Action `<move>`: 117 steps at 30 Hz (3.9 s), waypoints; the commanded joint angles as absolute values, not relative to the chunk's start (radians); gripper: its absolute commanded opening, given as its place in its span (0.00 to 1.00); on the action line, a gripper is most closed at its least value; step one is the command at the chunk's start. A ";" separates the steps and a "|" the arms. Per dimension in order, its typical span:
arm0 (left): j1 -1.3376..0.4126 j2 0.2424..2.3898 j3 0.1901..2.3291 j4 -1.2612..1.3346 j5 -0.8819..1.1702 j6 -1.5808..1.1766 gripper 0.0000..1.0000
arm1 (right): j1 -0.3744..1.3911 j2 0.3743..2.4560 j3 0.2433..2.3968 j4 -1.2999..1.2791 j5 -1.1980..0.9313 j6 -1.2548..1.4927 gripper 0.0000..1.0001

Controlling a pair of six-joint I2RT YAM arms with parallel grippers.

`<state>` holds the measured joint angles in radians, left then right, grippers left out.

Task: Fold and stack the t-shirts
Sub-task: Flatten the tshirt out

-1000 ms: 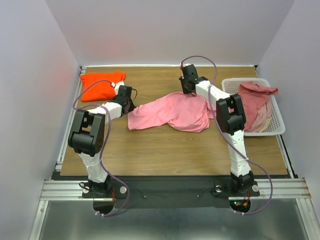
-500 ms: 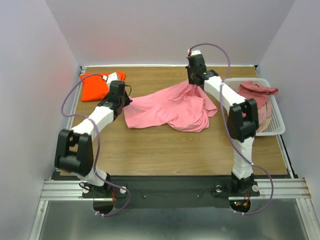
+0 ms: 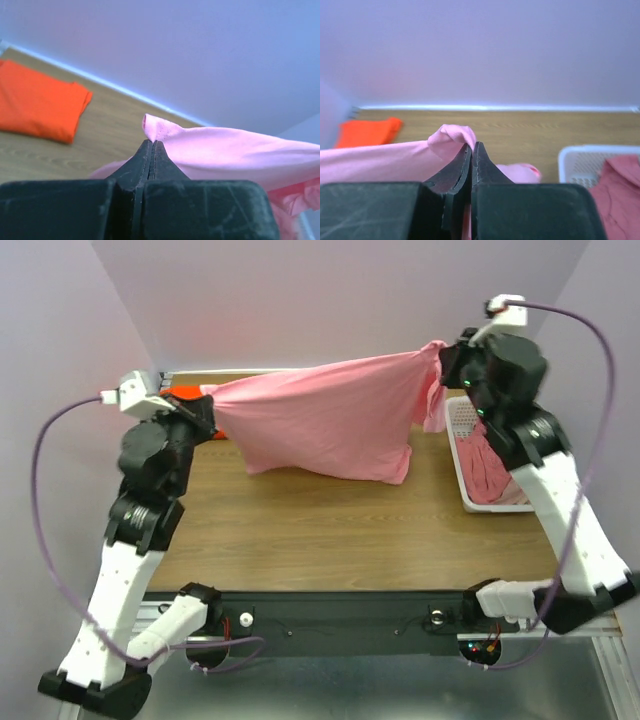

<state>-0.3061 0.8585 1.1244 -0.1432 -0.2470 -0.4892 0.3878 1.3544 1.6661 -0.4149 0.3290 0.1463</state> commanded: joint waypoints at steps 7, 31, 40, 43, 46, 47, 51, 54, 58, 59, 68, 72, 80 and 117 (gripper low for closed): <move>-0.307 0.635 1.514 -0.293 -0.196 -0.460 0.00 | 0.394 0.974 1.750 -0.408 -0.196 0.259 0.00; -0.133 1.438 1.296 -0.244 -0.548 -0.543 0.76 | 0.338 1.727 1.745 -0.347 -0.236 0.135 0.10; -0.137 1.565 1.353 -0.227 -0.511 -0.515 0.98 | 0.279 1.974 1.855 -0.370 -0.164 0.098 1.00; -0.140 1.490 1.289 -0.199 -0.462 -0.522 0.98 | 0.287 1.919 1.755 -0.371 -0.114 0.138 1.00; -0.152 1.427 1.217 -0.196 -0.436 -0.532 0.98 | 0.310 1.836 1.666 -0.370 -0.080 0.166 1.00; -0.158 1.395 1.195 -0.195 -0.427 -0.543 0.98 | 0.333 1.803 1.610 -0.367 -0.083 0.167 1.00; -0.172 1.342 1.069 -0.192 -0.399 -0.575 0.98 | 0.379 1.763 1.499 -0.357 -0.084 0.198 1.00; -0.178 1.307 0.958 -0.178 -0.377 -0.589 0.98 | 0.388 1.787 1.471 -0.354 -0.052 0.235 1.00; -0.178 1.302 0.873 -0.152 -0.364 -0.601 0.98 | 0.405 1.831 1.459 -0.348 -0.110 0.262 1.00; -0.178 1.307 0.858 -0.143 -0.351 -0.603 0.98 | 0.411 1.860 1.457 -0.345 -0.113 0.281 1.00; -0.178 1.368 0.782 -0.071 -0.328 -0.606 0.98 | 0.417 2.026 1.506 -0.288 -0.086 0.356 1.00; -0.178 1.405 0.776 -0.058 -0.334 -0.603 0.98 | 0.417 2.129 1.624 -0.281 -0.039 0.373 1.00; -0.176 1.450 0.761 -0.048 -0.362 -0.607 0.98 | 0.404 2.310 1.940 -0.272 0.138 0.408 1.00; -0.183 1.666 0.914 -0.018 -0.296 -0.551 0.98 | 0.357 1.996 1.428 -0.262 0.193 0.429 1.00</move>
